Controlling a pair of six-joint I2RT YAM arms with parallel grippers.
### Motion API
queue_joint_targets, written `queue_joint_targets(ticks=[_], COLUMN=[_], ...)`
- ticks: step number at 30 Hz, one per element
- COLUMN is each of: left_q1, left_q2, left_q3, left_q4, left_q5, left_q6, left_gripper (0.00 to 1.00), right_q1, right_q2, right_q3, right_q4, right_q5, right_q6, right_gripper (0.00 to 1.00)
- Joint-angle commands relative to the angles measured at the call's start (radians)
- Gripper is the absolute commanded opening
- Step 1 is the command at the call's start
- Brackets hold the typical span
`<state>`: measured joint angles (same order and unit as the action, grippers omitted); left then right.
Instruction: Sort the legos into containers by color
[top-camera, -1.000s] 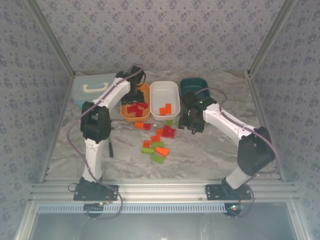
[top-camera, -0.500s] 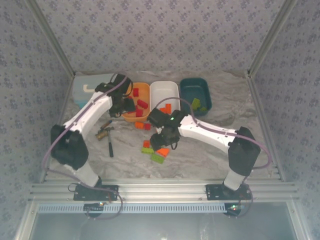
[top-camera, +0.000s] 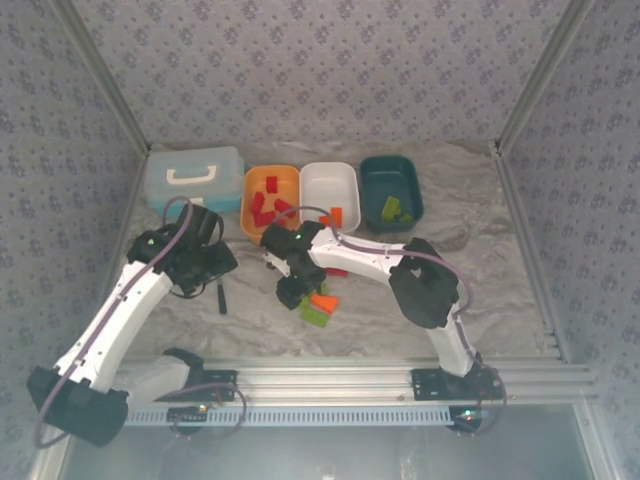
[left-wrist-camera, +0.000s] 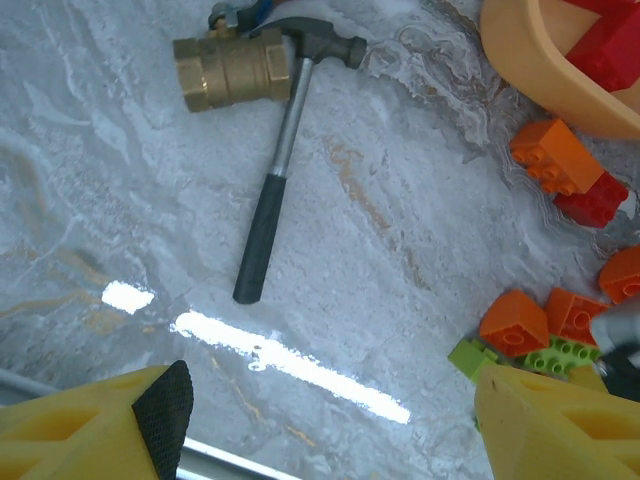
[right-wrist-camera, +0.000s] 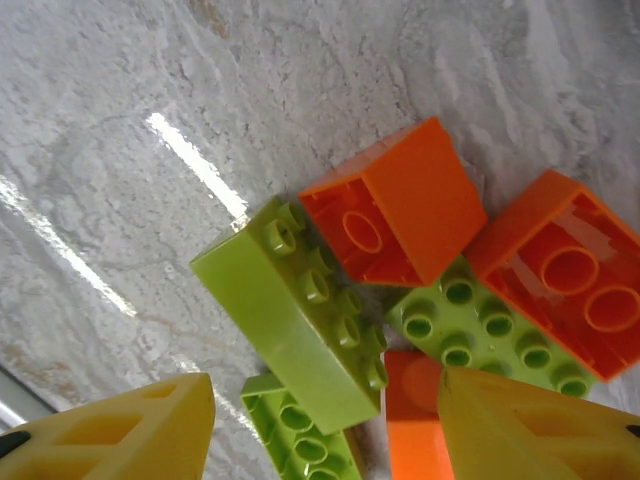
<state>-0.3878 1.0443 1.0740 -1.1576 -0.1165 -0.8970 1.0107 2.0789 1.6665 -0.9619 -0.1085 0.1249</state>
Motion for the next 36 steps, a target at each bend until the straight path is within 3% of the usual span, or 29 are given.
queue_joint_targets(ticks=[1,8,22,31,36], left_q1=[0.004,0.004,0.004,0.004,0.000], left_q2=[-0.030,-0.051,-0.058,-0.069,-0.070], left_q3=[0.004,0.004,0.011,-0.055,-0.090], left_q4=[-0.067,-0.079,-0.078,-0.021,0.024], left_q5=[0.011,0.014,0.009,0.057,0.090], left_q6=[-0.031,-0.041,-0.041,0.015,0.066], left_gripper=[0.77,0.77,0.77,0.77,0.77], right_q1=[0.018,0.046,0.083,0.054,-0.057], right_q2=[0.030,0.082,0.109,-0.038,-0.180], right_q3=[0.036,0.077,0.118,0.118,0.075], right_q4=[-0.058,-0.071,-0.078,-0.091,-0.068], right_q5=[0.012,0.082,0.146,0.140,0.112], right_q6=[-0.062,-0.064,-0.019,0.051,0.131], right_gripper=[0.61,0.59,0.33,0.29,0.28])
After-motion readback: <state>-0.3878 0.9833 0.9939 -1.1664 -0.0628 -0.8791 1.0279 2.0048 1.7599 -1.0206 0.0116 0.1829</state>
